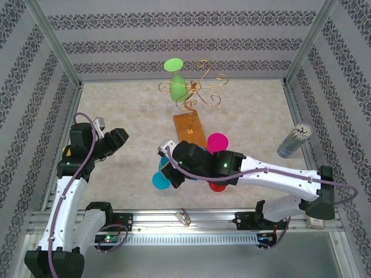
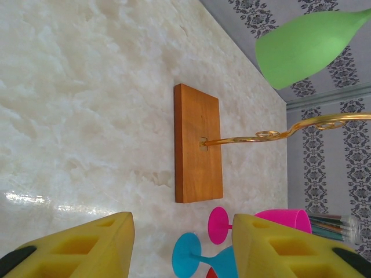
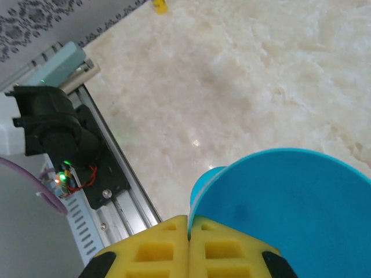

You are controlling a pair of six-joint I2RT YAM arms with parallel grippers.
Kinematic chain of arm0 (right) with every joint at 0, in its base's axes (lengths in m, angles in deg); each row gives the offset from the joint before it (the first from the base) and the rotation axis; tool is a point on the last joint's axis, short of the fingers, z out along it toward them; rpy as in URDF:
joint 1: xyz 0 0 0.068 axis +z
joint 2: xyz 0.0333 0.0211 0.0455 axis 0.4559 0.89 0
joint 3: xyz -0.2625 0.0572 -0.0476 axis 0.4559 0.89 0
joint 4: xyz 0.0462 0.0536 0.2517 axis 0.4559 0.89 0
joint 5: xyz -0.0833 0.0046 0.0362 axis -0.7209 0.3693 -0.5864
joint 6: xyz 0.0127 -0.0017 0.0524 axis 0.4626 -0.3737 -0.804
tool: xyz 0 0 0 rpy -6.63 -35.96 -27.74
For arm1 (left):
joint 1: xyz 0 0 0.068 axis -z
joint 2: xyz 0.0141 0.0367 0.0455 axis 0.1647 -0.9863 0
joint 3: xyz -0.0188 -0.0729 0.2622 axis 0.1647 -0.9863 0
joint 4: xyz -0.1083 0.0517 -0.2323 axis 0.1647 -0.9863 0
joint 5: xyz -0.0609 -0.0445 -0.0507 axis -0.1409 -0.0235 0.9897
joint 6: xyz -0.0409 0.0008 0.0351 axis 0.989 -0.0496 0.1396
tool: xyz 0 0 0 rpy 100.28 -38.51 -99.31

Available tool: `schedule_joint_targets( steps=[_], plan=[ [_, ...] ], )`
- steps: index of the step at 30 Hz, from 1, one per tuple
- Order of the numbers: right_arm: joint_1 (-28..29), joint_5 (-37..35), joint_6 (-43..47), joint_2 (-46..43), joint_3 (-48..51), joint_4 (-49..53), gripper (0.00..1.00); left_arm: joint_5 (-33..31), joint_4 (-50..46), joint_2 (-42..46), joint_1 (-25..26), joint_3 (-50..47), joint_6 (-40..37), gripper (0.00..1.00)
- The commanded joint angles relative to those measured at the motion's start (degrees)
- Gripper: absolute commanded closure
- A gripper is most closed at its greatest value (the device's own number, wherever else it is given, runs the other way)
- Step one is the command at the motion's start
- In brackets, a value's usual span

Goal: Take the wine glass off the wine glass rack

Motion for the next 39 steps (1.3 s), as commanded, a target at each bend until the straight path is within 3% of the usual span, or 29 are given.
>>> schedule_joint_targets(
  steps=[1, 6, 18, 39],
  plan=[
    [2.2, -8.1, -2.1, -1.3, 1.8, 1.7, 1.00, -1.0, -1.3, 0.6, -0.3, 0.2, -2.0, 0.51],
    [4.9, -14.0, -4.6, -2.7, 5.2, 2.5, 1.00, -1.2, -0.8, 0.2, -0.3, 0.1, -2.1, 0.51],
    [6.2, -15.7, -11.9, -7.1, 12.5, 3.7, 1.00, -1.1, 0.3, -0.9, -0.3, -0.5, -1.9, 0.51],
    [10.7, -19.0, -16.5, -9.1, 14.0, 11.0, 1.00, -1.1, 1.5, -1.5, -0.3, -1.9, -1.4, 0.51]
  ],
)
